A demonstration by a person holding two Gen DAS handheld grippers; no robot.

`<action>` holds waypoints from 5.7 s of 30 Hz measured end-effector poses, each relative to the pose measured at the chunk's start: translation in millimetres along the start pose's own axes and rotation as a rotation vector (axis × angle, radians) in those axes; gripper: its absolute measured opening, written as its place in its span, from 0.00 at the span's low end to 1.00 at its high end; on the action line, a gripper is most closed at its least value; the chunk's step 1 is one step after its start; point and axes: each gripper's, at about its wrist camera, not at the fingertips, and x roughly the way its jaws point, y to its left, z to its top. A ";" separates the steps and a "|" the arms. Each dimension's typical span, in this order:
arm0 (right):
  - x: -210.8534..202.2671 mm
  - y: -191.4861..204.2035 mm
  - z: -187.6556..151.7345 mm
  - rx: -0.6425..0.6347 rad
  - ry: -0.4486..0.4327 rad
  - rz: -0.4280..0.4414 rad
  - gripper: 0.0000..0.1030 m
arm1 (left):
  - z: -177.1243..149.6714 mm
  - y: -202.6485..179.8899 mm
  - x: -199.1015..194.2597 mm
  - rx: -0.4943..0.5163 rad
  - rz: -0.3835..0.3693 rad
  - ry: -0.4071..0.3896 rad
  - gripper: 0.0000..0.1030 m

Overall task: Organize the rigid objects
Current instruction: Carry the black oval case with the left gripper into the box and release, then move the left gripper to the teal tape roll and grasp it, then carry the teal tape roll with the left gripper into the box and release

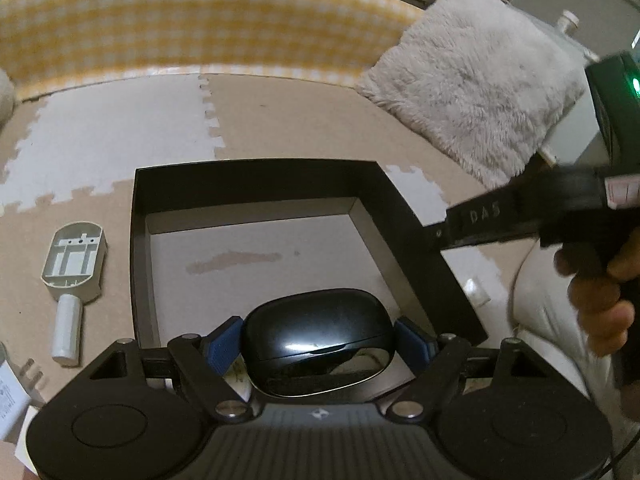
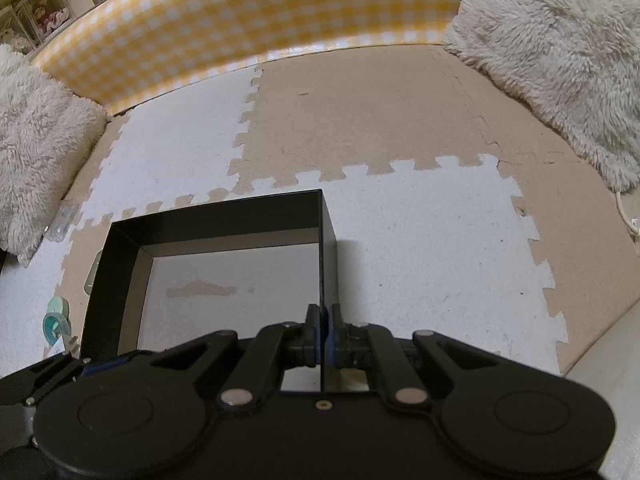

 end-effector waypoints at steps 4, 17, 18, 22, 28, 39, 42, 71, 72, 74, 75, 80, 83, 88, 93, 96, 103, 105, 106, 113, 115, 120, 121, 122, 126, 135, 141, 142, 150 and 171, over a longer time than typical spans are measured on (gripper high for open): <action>-0.2 -0.1 0.0 -0.001 0.000 -0.001 0.04 | -3.0 -2.0 3.3 0.007 0.014 0.017 0.79; 0.0 0.5 0.0 -0.005 0.001 -0.004 0.04 | -0.9 -6.5 0.1 -0.016 -0.004 0.063 0.88; 0.0 0.7 -0.1 -0.005 0.001 -0.005 0.04 | -0.5 -7.2 -0.5 -0.016 -0.003 0.064 0.89; 0.1 0.7 -0.1 -0.005 0.001 -0.005 0.04 | 1.2 -9.8 -3.8 -0.010 0.001 0.067 0.93; 0.2 0.9 0.2 -0.006 0.001 -0.006 0.04 | 1.4 -15.3 -10.8 0.009 0.005 0.064 0.96; 0.3 1.2 0.1 -0.002 0.001 -0.003 0.04 | 7.6 -18.9 -38.9 0.043 0.022 0.008 1.00; 0.0 2.1 -0.3 -0.002 0.000 -0.001 0.04 | 12.4 -16.1 -50.0 0.050 0.028 -0.022 1.00; 0.0 0.9 -0.1 0.000 0.000 0.002 0.04 | 13.2 126.9 -116.4 -0.310 0.370 -0.099 1.00; 0.0 0.9 -0.1 0.000 0.000 0.002 0.04 | 11.6 132.7 -113.5 -0.332 0.381 -0.086 1.00; 0.0 0.9 -0.2 0.002 0.000 0.003 0.04 | 5.3 144.7 -107.4 -0.383 0.394 -0.053 1.00; 0.1 0.9 0.0 0.003 0.000 0.004 0.04 | 1.4 149.6 -103.9 -0.404 0.394 -0.041 1.00; 0.2 0.6 0.4 0.002 0.000 0.004 0.04 | -11.6 168.6 -90.2 -0.496 0.408 -0.017 0.92; 0.1 0.6 0.2 0.003 0.000 0.004 0.04 | -13.2 174.9 -84.1 -0.550 0.412 -0.016 0.80; 0.1 0.5 0.0 0.003 0.000 0.004 0.04 | -14.0 176.6 -72.8 -0.580 0.430 -0.014 0.74; 0.2 0.5 0.4 0.001 0.000 0.003 0.04 | -15.3 178.9 -61.3 -0.589 0.447 0.003 0.60; 0.2 -0.1 0.4 0.002 0.000 0.004 0.04 | -16.3 179.4 -59.6 -0.577 0.466 0.005 0.53; 0.2 -0.2 0.1 0.003 -0.001 0.004 0.04 | -18.1 182.9 -62.8 -0.579 0.477 -0.004 0.44; 0.2 -0.8 0.1 0.007 -0.001 0.006 0.04 | -18.0 181.9 -63.2 -0.581 0.475 -0.006 0.44; 0.1 -1.2 -0.2 0.009 -0.001 0.008 0.04 | -17.8 182.0 -64.3 -0.581 0.472 -0.011 0.44; -0.4 -3.5 0.3 0.023 0.000 0.021 0.05 | -0.9 159.7 -75.9 -0.523 0.406 -0.079 0.44; -0.7 -3.7 0.3 0.024 0.000 0.022 0.05 | 5.0 150.4 -78.7 -0.493 0.382 -0.097 0.44; -0.9 -3.3 0.5 0.019 0.000 0.020 0.05 | 16.8 123.3 -85.9 -0.403 0.311 -0.143 0.44; -0.7 -3.5 0.3 0.020 0.001 0.020 0.05 | 19.2 117.4 -87.3 -0.384 0.296 -0.152 0.44; -0.6 -4.1 0.4 0.025 0.003 0.023 0.05 | 21.4 111.5 -88.5 -0.366 0.279 -0.159 0.44; -0.9 -3.9 0.1 0.030 0.007 0.024 0.05 | 26.6 83.8 -89.6 -0.289 0.191 -0.163 0.44; -0.2 -4.5 -0.4 0.035 0.007 0.030 0.05 | 24.9 28.7 -70.2 -0.144 0.023 -0.100 0.44; -0.7 -6.1 0.2 0.042 0.011 0.036 0.05 | 18.0 2.2 -44.6 -0.086 -0.071 -0.041 0.44; -0.7 -6.4 0.3 0.043 0.012 0.037 0.05 | 17.8 -2.9 -39.1 -0.076 -0.090 -0.032 0.44; -0.4 -8.5 0.4 0.046 0.015 0.042 0.05 | 10.9 -28.7 -4.5 -0.056 -0.183 -0.006 0.44; 0.3 -7.5 1.5 0.048 0.025 0.034 0.05 | 7.7 -29.0 20.6 -0.074 -0.245 0.044 0.56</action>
